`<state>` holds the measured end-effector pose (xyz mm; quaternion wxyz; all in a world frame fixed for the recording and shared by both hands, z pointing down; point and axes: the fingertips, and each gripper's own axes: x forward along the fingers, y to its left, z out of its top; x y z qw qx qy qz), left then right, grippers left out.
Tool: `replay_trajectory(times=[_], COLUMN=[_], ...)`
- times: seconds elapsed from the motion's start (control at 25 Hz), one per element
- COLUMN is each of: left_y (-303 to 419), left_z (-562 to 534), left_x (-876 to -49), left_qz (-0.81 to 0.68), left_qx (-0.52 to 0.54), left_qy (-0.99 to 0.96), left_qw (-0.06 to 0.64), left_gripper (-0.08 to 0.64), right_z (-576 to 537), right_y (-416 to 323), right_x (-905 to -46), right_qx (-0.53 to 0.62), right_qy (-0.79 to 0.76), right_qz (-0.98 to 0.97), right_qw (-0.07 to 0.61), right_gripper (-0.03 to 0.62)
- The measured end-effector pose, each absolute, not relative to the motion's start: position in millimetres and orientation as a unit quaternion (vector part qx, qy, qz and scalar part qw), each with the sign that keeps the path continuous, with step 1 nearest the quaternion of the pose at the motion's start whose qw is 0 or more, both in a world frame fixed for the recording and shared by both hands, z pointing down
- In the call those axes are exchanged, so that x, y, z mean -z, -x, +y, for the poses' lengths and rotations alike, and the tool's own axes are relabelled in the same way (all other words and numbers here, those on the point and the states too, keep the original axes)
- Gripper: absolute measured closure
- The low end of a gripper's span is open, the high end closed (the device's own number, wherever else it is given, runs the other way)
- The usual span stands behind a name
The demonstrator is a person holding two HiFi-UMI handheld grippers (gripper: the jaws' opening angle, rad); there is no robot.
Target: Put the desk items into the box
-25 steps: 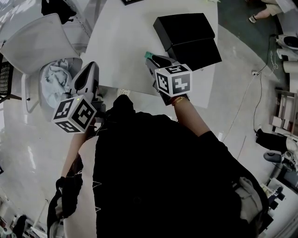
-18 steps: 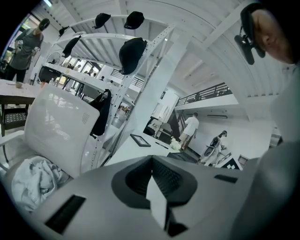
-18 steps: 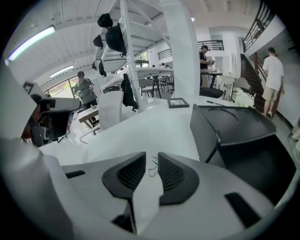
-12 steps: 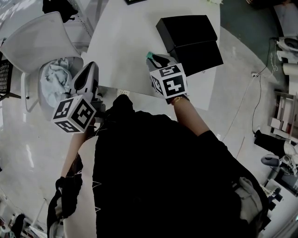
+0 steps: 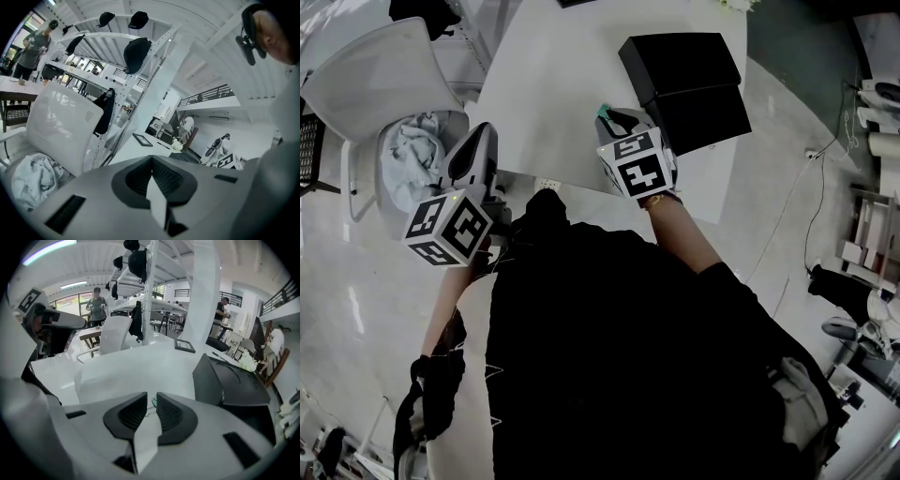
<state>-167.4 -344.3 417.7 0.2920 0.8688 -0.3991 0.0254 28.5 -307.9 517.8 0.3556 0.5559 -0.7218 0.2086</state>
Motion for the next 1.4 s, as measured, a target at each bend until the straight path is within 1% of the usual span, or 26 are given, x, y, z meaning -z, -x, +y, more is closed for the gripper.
replay_trajectory(times=[0.16,0.6,1.4], left_y=[169.3,174.5,166.2], left_z=[-343.7,-341.1,-331.9], left_x=[-416.9,-415.4,-407.0], left_qz=[-0.400,-0.405,-0.399], left_qx=[-0.023,-0.018,-0.017], left_qy=[-0.869,-0.866,-0.872], left_qw=[0.292,0.293,0.284], left_gripper=[0.549,0.549,0.549], right_z=[-307.9,-308.2,-303.0], right_y=[-28.9,-28.3,-44.2], right_x=[-517.5,-517.9,-508.3], right_qx=[-0.190,-0.160,-0.179], right_qy=[-0.559,-0.558,-0.584], right_qz=[-0.716,-0.711,-0.705], right_qw=[0.373,0.397,0.362], right_gripper=[0.551,0.565,0.581])
